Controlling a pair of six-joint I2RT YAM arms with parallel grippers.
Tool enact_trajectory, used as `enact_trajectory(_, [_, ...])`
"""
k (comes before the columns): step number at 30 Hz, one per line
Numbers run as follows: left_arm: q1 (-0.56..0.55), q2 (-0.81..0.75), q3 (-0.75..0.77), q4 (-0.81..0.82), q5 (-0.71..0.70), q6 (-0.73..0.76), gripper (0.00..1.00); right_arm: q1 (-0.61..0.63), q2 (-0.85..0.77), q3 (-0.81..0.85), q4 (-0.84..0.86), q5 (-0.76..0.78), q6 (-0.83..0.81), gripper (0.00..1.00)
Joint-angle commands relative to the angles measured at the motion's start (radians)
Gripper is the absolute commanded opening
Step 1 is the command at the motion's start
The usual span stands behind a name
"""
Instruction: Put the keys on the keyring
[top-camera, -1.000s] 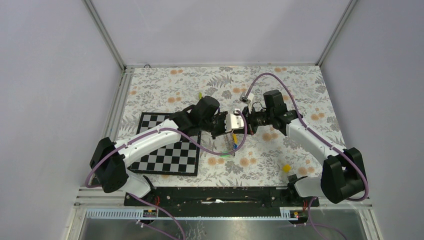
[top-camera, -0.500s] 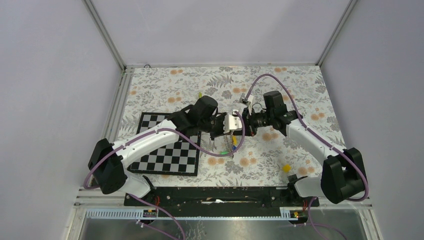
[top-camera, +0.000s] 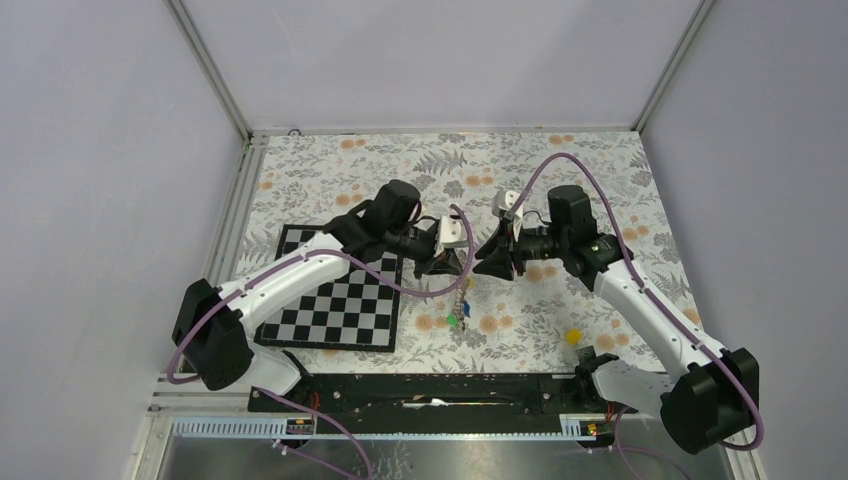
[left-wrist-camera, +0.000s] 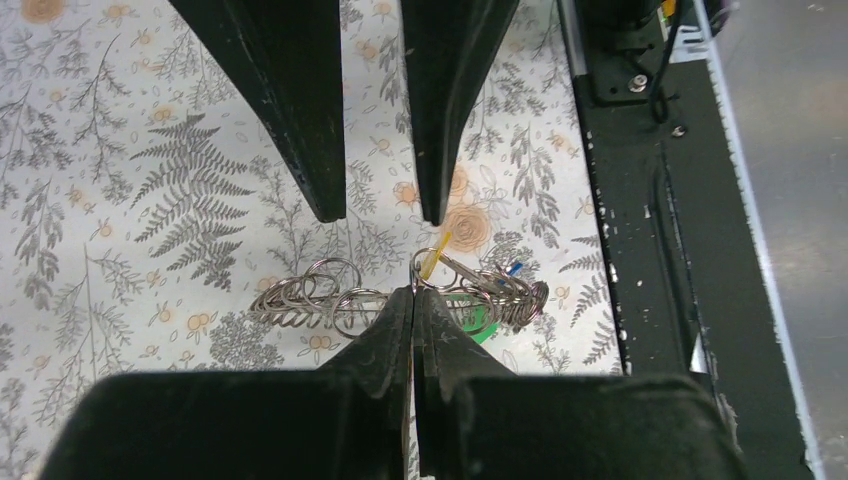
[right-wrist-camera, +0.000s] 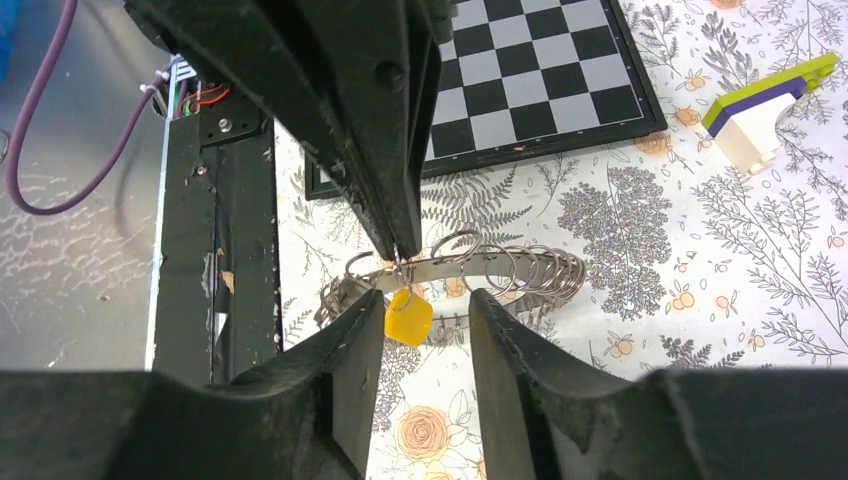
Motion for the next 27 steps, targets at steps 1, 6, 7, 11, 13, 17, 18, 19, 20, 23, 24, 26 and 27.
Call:
enact_trajectory(1, [0.026,-0.027,0.036,0.102,0.17,-0.072,0.0,-0.003,-0.021,0.038,-0.068,-0.036,-0.086,0.46])
enact_trajectory(6, [0.05,-0.006,0.046,0.146,0.225,-0.132,0.0,0.01,-0.029,0.031,-0.077,-0.026,-0.099,0.47])
enact_trajectory(7, [0.051,-0.001,0.049,0.148,0.233,-0.138,0.0,0.013,-0.027,0.03,-0.07,-0.021,-0.094,0.47])
enact_trajectory(11, [0.052,0.013,0.05,0.162,0.244,-0.159,0.0,0.025,-0.017,0.041,-0.061,-0.03,-0.086,0.47])
enact_trajectory(13, [0.053,0.015,0.046,0.169,0.242,-0.163,0.0,0.031,-0.015,0.046,-0.064,-0.032,-0.084,0.47])
enact_trajectory(17, [0.054,0.016,0.033,0.19,0.241,-0.178,0.0,0.038,-0.013,0.059,-0.071,-0.035,-0.084,0.47])
enact_trajectory(18, [0.053,0.016,0.033,0.192,0.241,-0.182,0.0,0.039,-0.011,0.061,-0.073,-0.035,-0.083,0.46])
enact_trajectory(19, [0.054,0.017,0.032,0.194,0.242,-0.186,0.0,0.041,-0.01,0.062,-0.073,-0.034,-0.083,0.46])
enact_trajectory(20, [0.053,0.018,0.031,0.195,0.244,-0.185,0.0,0.041,-0.007,0.064,-0.073,-0.033,-0.083,0.45])
enact_trajectory(23, [0.054,0.019,0.03,0.197,0.247,-0.187,0.0,0.044,-0.004,0.062,-0.066,-0.035,-0.075,0.41])
enact_trajectory(24, [0.053,0.02,0.028,0.196,0.246,-0.187,0.0,0.045,-0.002,0.061,-0.06,-0.035,-0.071,0.39])
enact_trajectory(26, [0.054,0.021,0.024,0.199,0.247,-0.186,0.0,0.046,0.0,0.063,-0.056,-0.033,-0.067,0.34])
enact_trajectory(27, [0.054,0.02,0.02,0.201,0.249,-0.185,0.0,0.045,0.002,0.064,-0.057,-0.033,-0.066,0.32])
